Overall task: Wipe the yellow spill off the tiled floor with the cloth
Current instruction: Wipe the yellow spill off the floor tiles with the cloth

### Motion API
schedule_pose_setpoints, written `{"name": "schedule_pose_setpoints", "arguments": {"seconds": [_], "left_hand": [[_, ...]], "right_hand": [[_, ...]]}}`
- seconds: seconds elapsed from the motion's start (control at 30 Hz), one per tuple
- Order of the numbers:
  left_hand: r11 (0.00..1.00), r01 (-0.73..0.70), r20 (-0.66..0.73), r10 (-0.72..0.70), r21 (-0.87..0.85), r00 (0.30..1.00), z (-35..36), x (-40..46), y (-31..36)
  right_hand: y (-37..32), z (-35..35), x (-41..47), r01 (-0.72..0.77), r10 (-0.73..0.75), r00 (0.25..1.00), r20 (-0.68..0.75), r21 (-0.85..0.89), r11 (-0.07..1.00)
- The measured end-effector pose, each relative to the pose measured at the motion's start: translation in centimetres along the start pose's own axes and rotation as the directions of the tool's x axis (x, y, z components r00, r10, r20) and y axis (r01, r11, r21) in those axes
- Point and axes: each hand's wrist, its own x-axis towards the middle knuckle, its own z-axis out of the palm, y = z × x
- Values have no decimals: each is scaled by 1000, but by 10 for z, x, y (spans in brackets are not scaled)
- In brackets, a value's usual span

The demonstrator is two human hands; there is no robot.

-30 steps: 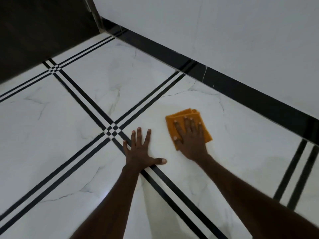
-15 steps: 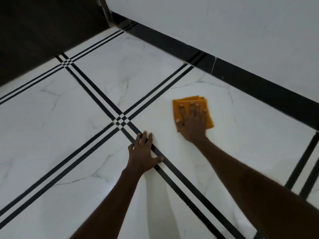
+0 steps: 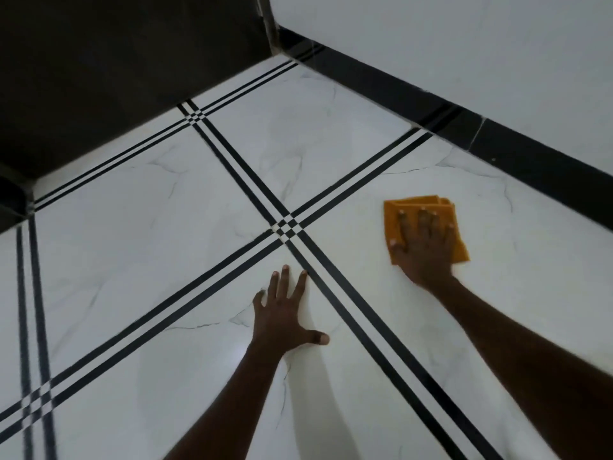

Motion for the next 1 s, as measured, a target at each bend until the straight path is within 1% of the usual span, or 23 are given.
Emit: {"name": "schedule_pose_setpoints", "arguments": {"seconds": [0.03, 0.1, 0.17, 0.2, 0.23, 0.27, 0.33, 0.43, 0.5, 0.6, 0.63, 0.67, 0.73, 0.8, 0.83, 0.9, 1.0], "left_hand": [[1000, 16, -7, -16, -17, 1000, 0, -1, 0], [999, 42, 10, -42, -34, 999, -1, -2, 1], [998, 57, 18, -57, -32, 998, -3, -6, 0], [997, 67, 6, -66, -44, 998, -4, -7, 0], [996, 68, 3, -68, -54, 998, -2, -8, -1], [996, 64, 0, -64, -67, 998, -2, -8, -1], [994, 60, -9, -61, -89, 998, -1, -10, -1], [994, 60, -18, -62, -96, 998, 2, -10, -2], [995, 55, -12, -56, -79, 998, 3, -8, -2], [995, 64, 36, -62, -73, 997, 2, -3, 1], [995, 65, 52, -61, -74, 997, 1, -1, 1], [995, 69, 64, -65, -72, 996, 1, -1, 2], [995, 78, 66, -74, -67, 995, 1, -2, 1], [995, 78, 68, -74, -56, 995, -3, -2, 0], [997, 72, 69, -70, -37, 995, -5, -2, 2], [998, 66, 45, -67, 25, 997, -11, -4, 5], [999, 5, -15, -4, 50, 1000, -14, -5, 18]], "right_hand": [[-29, 11, 18, 11, -11, 1000, -9, -6, 1000], [-88, 25, 29, 92, -92, 996, -20, 11, 996], [-125, 22, 8, 244, -246, 968, 58, 38, 969], [-126, 17, -9, 314, -317, 941, 118, 45, 948], [-116, 14, -27, 369, -372, 917, 148, 44, 928], [-99, 10, -43, 403, -404, 903, 146, 37, 914], [-57, -1, -68, 388, -389, 911, 140, 35, 921], [-18, -15, -68, 280, -279, 945, 172, 19, 960], [-22, -15, -45, 193, -192, 966, 171, 10, 981], [-64, -4, -15, 75, -78, 989, 125, 25, 997], [-78, 0, -14, 78, -82, 990, 118, 39, 996], [-90, 5, -21, 119, -123, 986, 113, 46, 992], [-95, 8, -50, 262, -266, 957, 115, 49, 964], [-75, -2, -81, 357, -362, 922, 135, 63, 932], [-56, -8, -94, 358, -363, 922, 139, 60, 932], [-13, -18, -108, 292, -298, 945, 134, 63, 954], [55, -35, -107, 97, -96, 983, 157, -2, 995]]}}
